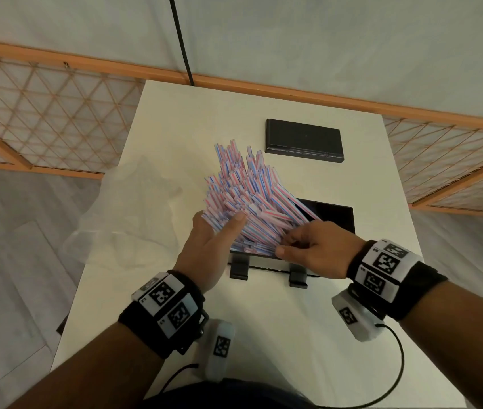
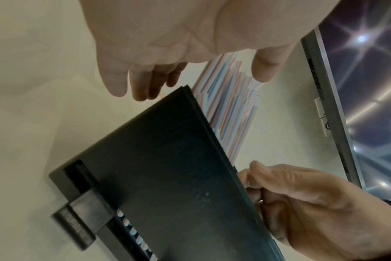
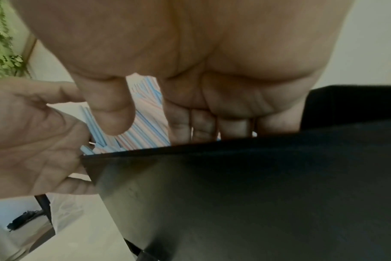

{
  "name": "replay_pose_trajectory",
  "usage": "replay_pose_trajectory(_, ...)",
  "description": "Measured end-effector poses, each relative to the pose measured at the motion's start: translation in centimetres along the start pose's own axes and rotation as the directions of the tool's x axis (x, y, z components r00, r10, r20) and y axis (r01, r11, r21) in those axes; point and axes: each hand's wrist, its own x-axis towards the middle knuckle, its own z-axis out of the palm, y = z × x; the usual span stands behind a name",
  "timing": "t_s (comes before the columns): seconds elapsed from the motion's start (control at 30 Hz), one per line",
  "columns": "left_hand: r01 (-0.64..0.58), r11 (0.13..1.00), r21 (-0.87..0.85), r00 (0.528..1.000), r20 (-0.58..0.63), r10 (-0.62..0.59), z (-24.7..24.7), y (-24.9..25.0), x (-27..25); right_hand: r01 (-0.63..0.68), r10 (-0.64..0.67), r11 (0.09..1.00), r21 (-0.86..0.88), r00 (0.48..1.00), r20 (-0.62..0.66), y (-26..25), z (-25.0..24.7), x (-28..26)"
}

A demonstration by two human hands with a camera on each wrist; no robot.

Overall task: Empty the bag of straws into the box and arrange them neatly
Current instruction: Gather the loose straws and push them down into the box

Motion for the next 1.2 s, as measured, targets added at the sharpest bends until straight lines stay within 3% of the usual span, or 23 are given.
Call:
replay_pose_trajectory(0.13, 0.029, 0.999, -0.02, 0.999, -0.039, -0.03, 0.4, 0.2, 0.1, 0.051, -0.055, 0.995, 0.083, 0.997, 0.045, -0.6, -0.1, 0.6)
replay_pose_trajectory(0.33, 0.079, 0.995, -0.063, 0.99, -0.109, -0.085, 1.1, 0.7, -0.3, 0.087, -0.076, 0.986, -0.14, 0.994, 0.084, -1.6, 0.9, 1.3)
replay_pose_trajectory(0.5, 0.126, 0.989, -0.082, 0.973, -0.186, -0.139, 1.1, 1.3, -0.1, 0.167, -0.161, 0.981, -0.101, 0.985, 0.062, -0.9, 2.0, 1.5)
replay_pose_trajectory(0.63, 0.19, 0.979, -0.072, 0.969, -0.148, -0.198, 1.6, 1.3, -0.2, 0.1, -0.093, 0.989, -0.113, 0.994, 0.061, -0.9, 2.4, 1.4)
replay_pose_trajectory(1.0, 0.125, 0.989, 0.072, 0.99, -0.08, -0.12, 1.9, 0.3, -0.1, 0.095, -0.102, 0.987, -0.13, 0.993, -0.052, -1.9, 3.6, 1.9)
replay_pose_trajectory(1.2, 0.11, 0.989, 0.096, 0.988, -0.118, -0.099, 1.8, 0.4, -0.3, 0.039, -0.045, 0.994, -0.103, 0.997, -0.057, -1.9, 3.1, 1.4)
